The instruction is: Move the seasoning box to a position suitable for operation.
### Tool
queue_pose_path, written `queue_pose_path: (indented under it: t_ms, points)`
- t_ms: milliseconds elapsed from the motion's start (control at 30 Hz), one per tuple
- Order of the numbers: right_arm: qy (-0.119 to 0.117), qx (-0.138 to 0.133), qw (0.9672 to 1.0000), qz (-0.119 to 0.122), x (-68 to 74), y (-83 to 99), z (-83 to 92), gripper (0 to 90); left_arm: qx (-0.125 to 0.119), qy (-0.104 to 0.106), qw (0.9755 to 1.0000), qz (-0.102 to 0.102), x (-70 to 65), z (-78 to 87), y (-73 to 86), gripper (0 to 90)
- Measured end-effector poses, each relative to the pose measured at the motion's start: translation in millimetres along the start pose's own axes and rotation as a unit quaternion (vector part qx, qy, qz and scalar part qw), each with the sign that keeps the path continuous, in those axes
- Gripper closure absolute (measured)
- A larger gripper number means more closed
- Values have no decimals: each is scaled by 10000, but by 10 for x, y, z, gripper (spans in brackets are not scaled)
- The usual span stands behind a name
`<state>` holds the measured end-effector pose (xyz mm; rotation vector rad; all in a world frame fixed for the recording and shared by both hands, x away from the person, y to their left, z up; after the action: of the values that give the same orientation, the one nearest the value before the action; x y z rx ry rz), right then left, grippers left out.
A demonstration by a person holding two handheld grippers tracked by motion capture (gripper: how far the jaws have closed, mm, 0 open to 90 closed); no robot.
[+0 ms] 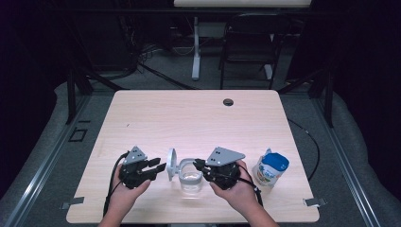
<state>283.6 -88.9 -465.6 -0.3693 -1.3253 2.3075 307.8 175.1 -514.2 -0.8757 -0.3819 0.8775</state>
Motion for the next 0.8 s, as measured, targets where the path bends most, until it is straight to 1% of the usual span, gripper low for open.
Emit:
queue_pose_path:
  t_ms: [67,100,133,167,300,367,400,433,467,533,567,633,800]
  points:
    - [36,-13,10000,-56,-28,33,45,794,-21,-7,10000,21,9,4,1,637]
    - [62,-13,9999,-91,-44,50,66,781,-38,-23,10000,66,9,5,3,634]
    - [76,-35,9998,-163,-71,88,110,746,-60,-36,9999,79,18,3,7,629]
    - [86,-65,9997,-198,-80,107,126,732,-59,-46,9999,93,20,2,9,626]
    - [149,-86,9995,-251,-107,159,178,700,-46,-56,9999,84,30,5,8,614]
    - [180,-96,9994,-294,-123,185,213,677,-62,-67,9999,129,32,7,10,603]
    - [198,-115,9992,-314,-141,202,251,668,-51,-80,9999,135,36,8,12,597]
    - [198,-115,9992,-314,-141,202,251,668,-51,-80,9999,135,36,8,12,597]
    - [220,-163,9990,-340,-156,212,299,652,-49,-82,9999,134,41,6,15,595]
    - [285,-171,9989,-332,-179,217,351,632,-36,-72,9999,137,43,7,16,593]
    - [285,-171,9989,-332,-179,217,351,632,-36,-72,9999,137,43,7,16,591]
    - [396,-168,9984,-379,-225,232,425,612,-37,-64,9999,144,46,5,17,585]
    - [508,-163,9976,-443,-279,274,504,577,-47,-80,9998,162,48,0,20,577]
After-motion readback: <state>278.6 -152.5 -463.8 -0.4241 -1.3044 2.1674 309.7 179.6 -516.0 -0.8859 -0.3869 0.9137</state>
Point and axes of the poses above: each handheld gripper's, and its own axes: z roughly backward along the jaws, y roughly out of its underside, x roughly to its left, the point moved 2 cm from there along -z, roughly forward along the jaws, and after that the axes turned 7 degrees about -y, right-handed, at the moved point
